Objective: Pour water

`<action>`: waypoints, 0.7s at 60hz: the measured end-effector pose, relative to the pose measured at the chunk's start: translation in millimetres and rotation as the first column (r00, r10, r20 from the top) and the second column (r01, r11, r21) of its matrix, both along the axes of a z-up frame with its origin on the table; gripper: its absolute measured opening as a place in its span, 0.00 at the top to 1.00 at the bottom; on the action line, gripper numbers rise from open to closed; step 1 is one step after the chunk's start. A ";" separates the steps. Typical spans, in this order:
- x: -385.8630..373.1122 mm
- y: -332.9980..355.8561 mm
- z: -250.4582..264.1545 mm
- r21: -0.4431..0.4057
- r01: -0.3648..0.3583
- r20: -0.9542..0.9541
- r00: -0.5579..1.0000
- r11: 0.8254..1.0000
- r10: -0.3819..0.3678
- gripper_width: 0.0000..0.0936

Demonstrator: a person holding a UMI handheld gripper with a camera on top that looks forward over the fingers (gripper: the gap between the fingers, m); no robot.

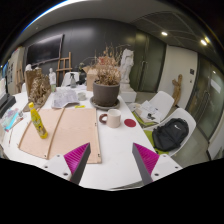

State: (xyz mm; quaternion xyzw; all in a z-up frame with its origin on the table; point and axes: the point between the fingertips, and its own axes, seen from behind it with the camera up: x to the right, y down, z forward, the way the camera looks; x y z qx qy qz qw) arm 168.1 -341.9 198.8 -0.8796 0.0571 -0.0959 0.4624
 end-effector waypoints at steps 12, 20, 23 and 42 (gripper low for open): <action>-73.1 5.5 -10.0 -0.011 -0.066 -0.029 0.997 0.998 0.065 0.08; -154.3 10.0 -32.6 -0.019 -0.130 -0.064 0.990 0.991 0.129 0.08; -186.8 13.2 -41.9 -0.020 -0.156 -0.074 0.985 0.988 0.154 0.08; -345.4 117.3 -86.0 0.096 -0.232 -0.101 0.965 0.968 0.242 0.08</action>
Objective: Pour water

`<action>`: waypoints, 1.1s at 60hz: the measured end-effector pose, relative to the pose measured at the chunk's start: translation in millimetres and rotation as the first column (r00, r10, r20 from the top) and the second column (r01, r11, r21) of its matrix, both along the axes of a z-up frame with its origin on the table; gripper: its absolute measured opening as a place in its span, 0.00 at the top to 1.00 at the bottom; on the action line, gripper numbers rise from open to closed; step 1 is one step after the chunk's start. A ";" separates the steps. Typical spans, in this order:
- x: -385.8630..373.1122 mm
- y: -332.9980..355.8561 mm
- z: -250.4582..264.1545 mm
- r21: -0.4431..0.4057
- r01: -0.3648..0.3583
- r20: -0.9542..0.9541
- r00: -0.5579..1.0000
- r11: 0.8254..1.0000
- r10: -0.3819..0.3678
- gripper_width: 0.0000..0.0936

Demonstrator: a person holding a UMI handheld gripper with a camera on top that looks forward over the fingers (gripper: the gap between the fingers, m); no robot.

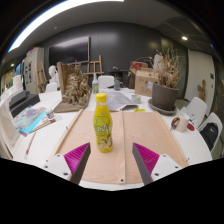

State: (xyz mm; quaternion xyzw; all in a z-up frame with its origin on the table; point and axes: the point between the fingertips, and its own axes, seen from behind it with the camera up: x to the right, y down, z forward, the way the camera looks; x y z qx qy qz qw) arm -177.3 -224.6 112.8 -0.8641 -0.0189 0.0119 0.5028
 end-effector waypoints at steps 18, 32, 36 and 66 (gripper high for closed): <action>-32.2 113.9 -53.3 0.062 0.040 -0.028 0.999 0.997 -0.038 0.30; -34.9 126.8 -56.6 0.068 0.000 -0.038 0.999 0.998 0.002 0.66; -32.3 127.5 -52.6 0.068 -0.009 -0.041 0.999 0.998 0.012 0.67; 123.2 198.8 136.5 0.117 0.096 -0.801 0.597 0.988 0.036 0.68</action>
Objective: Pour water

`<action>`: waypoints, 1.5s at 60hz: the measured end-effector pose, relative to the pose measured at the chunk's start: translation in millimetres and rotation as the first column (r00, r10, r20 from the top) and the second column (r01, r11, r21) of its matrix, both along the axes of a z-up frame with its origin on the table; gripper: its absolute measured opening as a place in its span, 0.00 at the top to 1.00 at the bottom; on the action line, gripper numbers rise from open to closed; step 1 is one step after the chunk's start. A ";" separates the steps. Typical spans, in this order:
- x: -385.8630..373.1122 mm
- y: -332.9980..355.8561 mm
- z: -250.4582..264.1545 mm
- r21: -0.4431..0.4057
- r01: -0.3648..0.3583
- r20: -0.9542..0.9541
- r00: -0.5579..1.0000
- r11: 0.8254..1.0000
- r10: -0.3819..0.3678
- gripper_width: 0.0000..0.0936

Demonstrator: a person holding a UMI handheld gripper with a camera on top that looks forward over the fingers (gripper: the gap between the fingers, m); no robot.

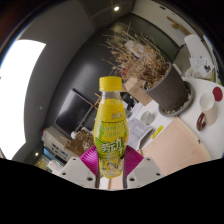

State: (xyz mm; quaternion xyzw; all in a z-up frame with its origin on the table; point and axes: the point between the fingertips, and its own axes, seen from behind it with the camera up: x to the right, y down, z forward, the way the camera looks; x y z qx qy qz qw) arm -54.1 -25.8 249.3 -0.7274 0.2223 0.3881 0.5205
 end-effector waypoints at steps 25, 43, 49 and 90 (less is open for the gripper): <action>157.9 43.5 -67.9 -0.249 -0.005 -0.814 0.543 0.969 -0.206 0.68; 164.8 38.5 -80.2 -0.273 -0.064 -0.790 0.584 0.960 -0.185 0.68; 170.4 37.5 -72.7 -0.242 -0.045 -0.622 0.774 0.969 -0.119 0.68; 422.4 43.8 -107.4 0.057 0.231 0.779 0.598 0.971 -0.188 0.68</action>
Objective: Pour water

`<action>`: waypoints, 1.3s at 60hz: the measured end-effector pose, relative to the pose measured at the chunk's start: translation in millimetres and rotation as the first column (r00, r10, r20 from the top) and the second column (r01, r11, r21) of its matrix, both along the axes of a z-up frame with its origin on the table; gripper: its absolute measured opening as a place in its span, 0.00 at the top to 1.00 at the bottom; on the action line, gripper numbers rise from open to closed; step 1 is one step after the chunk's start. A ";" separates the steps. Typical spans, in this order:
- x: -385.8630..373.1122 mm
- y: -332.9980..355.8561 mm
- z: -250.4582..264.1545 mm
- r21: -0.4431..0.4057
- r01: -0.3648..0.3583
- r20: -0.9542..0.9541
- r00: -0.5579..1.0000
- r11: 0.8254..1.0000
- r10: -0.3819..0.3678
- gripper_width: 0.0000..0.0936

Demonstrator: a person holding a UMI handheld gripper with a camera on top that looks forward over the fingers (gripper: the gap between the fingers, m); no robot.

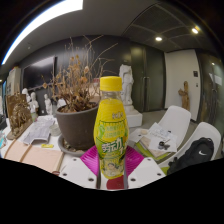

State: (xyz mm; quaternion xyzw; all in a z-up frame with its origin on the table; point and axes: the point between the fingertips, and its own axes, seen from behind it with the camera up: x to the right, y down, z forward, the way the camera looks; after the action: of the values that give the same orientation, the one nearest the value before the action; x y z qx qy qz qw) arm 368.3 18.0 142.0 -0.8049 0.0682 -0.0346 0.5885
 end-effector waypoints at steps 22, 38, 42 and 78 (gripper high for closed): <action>21.4 -5.1 -88.6 -0.088 0.016 -0.005 1.000 0.996 -0.016 0.58; 24.7 -33.2 -69.2 -0.146 0.062 -0.043 0.997 0.987 -0.069 0.09; 17.7 -53.9 -54.4 -0.163 0.071 -0.034 0.996 0.984 -0.078 0.08; -138.6 -359.8 65.0 -0.273 0.032 0.103 0.995 0.961 -0.004 0.08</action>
State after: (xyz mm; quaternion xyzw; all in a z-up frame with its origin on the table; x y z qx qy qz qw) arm 229.8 -341.8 207.0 -0.8751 0.0401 -0.0901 0.4738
